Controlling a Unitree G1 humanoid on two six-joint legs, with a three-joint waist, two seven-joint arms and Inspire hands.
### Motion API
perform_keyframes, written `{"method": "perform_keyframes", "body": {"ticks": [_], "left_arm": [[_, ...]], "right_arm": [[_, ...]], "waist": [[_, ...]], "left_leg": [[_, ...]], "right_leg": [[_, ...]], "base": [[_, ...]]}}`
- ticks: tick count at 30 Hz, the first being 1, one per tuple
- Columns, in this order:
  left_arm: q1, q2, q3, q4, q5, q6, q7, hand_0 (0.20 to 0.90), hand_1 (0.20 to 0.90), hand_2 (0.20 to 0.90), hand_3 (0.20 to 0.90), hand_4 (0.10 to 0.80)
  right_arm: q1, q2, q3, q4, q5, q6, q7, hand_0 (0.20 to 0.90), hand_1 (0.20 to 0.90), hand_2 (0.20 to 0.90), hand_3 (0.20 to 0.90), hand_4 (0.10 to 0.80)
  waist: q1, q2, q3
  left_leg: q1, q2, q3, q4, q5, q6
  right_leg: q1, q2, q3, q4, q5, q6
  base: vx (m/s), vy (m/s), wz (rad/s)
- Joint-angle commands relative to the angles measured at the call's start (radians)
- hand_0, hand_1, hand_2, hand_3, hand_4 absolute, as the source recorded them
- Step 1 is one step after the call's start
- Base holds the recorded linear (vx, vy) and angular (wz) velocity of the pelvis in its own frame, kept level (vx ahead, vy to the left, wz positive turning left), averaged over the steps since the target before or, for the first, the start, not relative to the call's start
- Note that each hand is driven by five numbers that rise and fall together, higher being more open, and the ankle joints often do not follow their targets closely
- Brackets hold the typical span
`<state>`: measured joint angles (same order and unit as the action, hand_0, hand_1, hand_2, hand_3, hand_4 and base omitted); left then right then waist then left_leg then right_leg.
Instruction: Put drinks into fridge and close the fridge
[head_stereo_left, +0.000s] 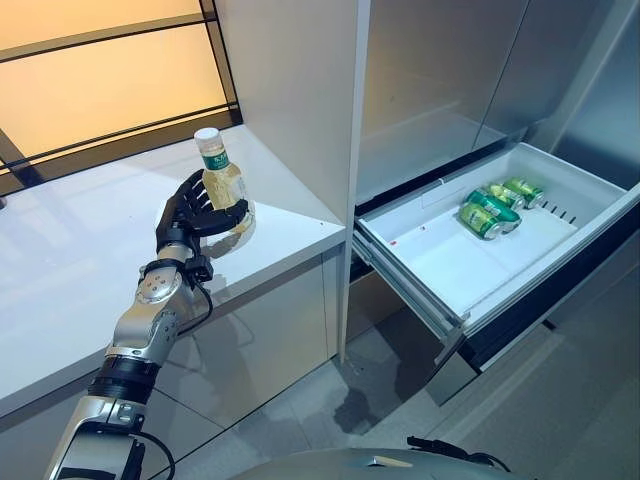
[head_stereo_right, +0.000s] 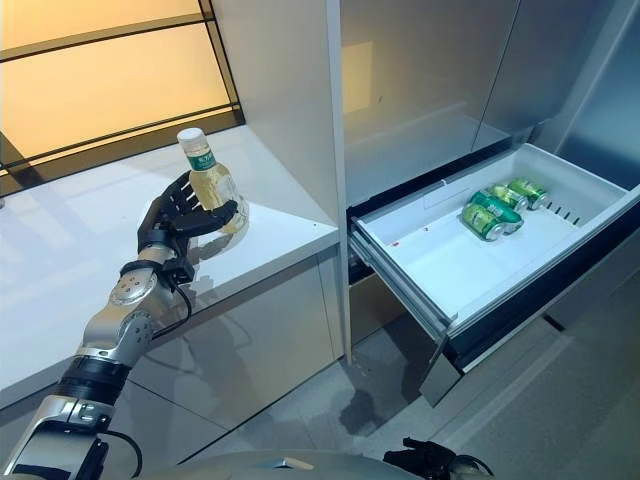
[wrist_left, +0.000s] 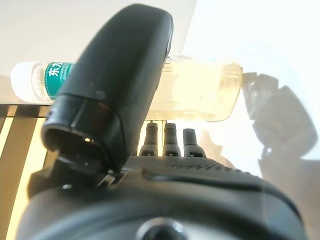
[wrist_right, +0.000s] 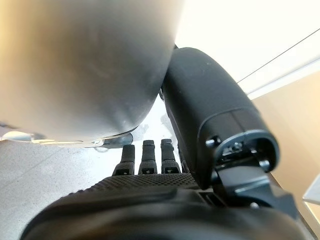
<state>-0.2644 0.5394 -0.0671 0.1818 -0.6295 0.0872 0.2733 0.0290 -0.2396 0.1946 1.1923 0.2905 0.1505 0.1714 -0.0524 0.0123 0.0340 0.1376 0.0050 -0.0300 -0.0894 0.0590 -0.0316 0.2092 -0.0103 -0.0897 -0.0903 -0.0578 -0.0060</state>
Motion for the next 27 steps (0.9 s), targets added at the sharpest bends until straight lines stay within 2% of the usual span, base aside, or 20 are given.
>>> {"method": "perform_keyframes", "body": {"ticks": [1,16,27], "left_arm": [[-0.258,0.039,0.068,0.064,0.013,-0.124,0.015,0.9,0.9,0.9,0.9,0.8],[-0.349,0.06,0.052,0.193,-0.009,-0.147,0.053,0.9,0.9,0.9,0.9,0.8],[-0.375,0.062,0.07,0.199,-0.007,-0.2,0.081,0.9,0.9,0.9,0.9,0.8]], "right_arm": [[0.013,-0.012,0.049,0.018,-0.024,0.006,0.017,0.9,0.9,0.9,0.9,0.8],[0.014,-0.016,0.06,0.028,-0.032,0.003,0.02,0.9,0.9,0.9,0.9,0.8],[0.021,-0.018,0.066,0.035,-0.037,-0.007,0.024,0.9,0.9,0.9,0.9,0.8]], "waist": [[-0.001,0.002,-0.033],[-0.021,0.006,-0.045],[-0.026,0.004,-0.048]], "left_leg": [[0.008,-0.034,0.008,0.006,-0.106,0.029],[0.011,-0.034,0.022,0.006,-0.11,0.027],[0.013,-0.034,0.022,0.007,-0.115,0.028]], "right_leg": [[-0.074,-0.007,0.012,0.023,0.035,0.072],[-0.076,-0.005,0.024,0.024,0.035,0.075],[-0.078,-0.005,0.03,0.025,0.032,0.075]], "base": [[0.0,0.0,0.0],[0.008,0.001,-0.03],[0.005,0.0,-0.02]]}}
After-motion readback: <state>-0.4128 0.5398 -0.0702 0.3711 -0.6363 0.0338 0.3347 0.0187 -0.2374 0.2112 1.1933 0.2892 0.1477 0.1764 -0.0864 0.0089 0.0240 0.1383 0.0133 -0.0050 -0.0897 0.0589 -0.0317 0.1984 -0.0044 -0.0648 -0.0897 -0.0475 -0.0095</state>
